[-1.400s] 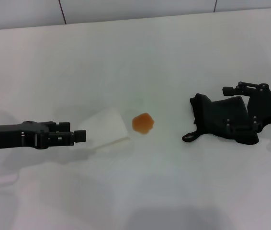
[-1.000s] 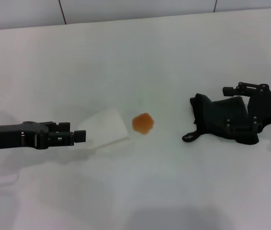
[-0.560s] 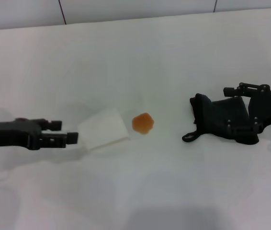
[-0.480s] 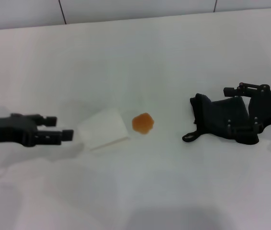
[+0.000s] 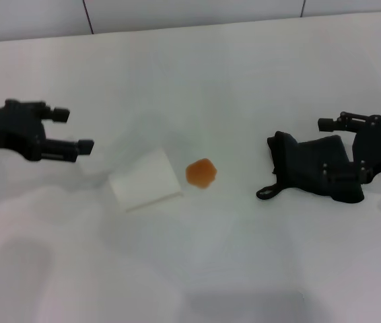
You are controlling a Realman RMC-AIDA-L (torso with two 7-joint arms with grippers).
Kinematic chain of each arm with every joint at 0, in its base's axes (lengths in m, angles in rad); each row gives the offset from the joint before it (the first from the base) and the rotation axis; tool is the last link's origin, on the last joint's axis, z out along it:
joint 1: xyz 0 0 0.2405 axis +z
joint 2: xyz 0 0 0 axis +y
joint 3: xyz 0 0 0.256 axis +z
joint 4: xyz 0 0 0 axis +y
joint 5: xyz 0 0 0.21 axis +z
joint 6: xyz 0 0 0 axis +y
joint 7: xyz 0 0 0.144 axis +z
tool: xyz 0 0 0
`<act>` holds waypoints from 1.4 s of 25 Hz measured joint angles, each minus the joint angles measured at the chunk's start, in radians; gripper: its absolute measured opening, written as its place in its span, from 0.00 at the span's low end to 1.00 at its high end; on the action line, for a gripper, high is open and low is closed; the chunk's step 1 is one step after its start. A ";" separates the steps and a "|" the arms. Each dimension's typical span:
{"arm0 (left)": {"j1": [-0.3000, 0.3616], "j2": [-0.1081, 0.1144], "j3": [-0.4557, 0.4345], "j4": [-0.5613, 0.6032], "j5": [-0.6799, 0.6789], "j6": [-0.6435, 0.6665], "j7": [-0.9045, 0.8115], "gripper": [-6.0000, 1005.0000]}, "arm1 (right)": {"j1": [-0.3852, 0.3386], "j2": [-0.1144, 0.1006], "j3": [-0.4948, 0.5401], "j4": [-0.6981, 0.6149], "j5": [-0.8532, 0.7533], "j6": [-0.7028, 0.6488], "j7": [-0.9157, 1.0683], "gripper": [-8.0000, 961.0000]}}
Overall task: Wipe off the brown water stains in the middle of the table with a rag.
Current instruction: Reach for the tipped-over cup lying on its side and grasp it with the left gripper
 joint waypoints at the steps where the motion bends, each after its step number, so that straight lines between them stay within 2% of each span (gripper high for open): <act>1: -0.010 -0.001 0.000 0.006 0.002 -0.013 0.012 0.86 | 0.000 0.000 0.000 0.000 0.004 0.000 -0.001 0.88; 11: -0.075 -0.004 0.000 0.150 0.044 -0.170 0.084 0.86 | 0.000 0.000 0.000 -0.001 0.034 0.000 -0.021 0.88; 14: -0.108 -0.003 0.000 0.152 0.088 -0.157 0.058 0.86 | -0.001 -0.001 0.000 0.000 0.039 0.000 -0.022 0.88; 18: -0.168 0.004 0.000 0.121 0.181 -0.096 -0.080 0.86 | -0.001 -0.001 0.000 0.000 0.039 0.005 -0.022 0.88; 24: -0.271 0.003 0.000 0.089 0.400 0.000 -0.251 0.86 | -0.001 -0.002 0.000 0.000 0.039 0.003 -0.018 0.88; 29: -0.318 0.000 0.000 0.102 0.498 0.017 -0.322 0.86 | -0.002 -0.001 0.000 0.000 0.039 0.000 -0.016 0.88; 35: -0.355 -0.002 0.000 0.145 0.551 -0.040 -0.353 0.85 | 0.000 0.001 0.000 -0.006 0.038 -0.001 -0.019 0.88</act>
